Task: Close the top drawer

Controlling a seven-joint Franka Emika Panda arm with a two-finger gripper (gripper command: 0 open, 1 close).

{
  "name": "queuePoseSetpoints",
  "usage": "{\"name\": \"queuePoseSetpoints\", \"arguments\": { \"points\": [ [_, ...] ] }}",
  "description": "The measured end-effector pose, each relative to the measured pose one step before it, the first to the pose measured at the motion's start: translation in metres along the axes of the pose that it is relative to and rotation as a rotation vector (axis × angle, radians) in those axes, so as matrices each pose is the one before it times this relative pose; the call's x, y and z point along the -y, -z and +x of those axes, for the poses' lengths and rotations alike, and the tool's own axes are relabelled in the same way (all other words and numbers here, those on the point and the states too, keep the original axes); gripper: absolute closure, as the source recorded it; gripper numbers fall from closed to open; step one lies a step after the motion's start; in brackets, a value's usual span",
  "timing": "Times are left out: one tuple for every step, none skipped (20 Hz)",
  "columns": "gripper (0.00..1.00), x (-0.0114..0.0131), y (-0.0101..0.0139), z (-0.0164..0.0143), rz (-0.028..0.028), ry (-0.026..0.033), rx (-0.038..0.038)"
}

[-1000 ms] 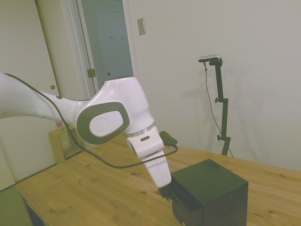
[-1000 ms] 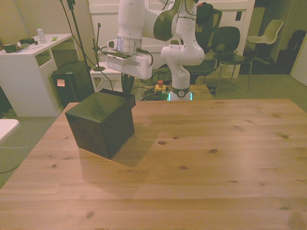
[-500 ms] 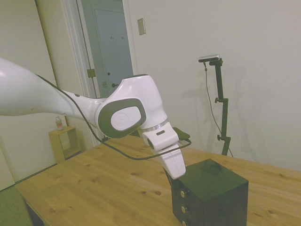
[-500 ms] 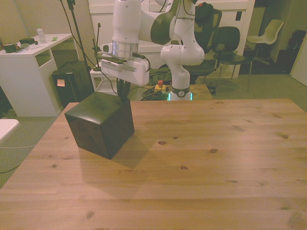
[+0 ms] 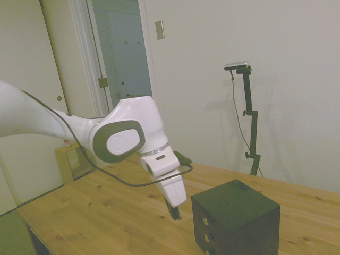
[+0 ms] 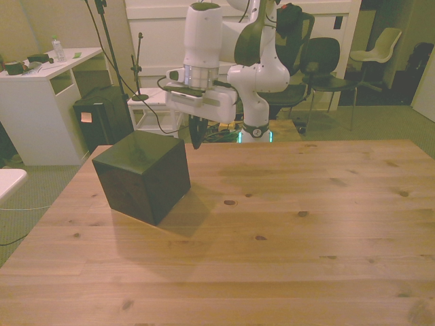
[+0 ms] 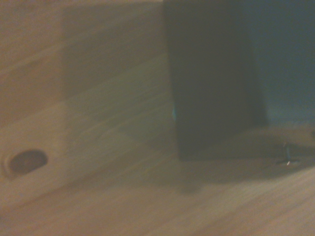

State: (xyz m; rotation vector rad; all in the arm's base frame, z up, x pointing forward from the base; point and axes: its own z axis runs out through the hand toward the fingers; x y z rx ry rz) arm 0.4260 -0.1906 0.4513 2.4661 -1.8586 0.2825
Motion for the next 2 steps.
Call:
{"name": "queuePoseSetpoints", "arguments": {
  "points": [
    [1.00, -0.00367, 0.00326, -0.01102, 0.00536, 0.01441, -0.00055],
    [1.00, -0.00233, 0.00491, -0.00993, 0.00828, 0.01370, -0.00388]
  ]
}}
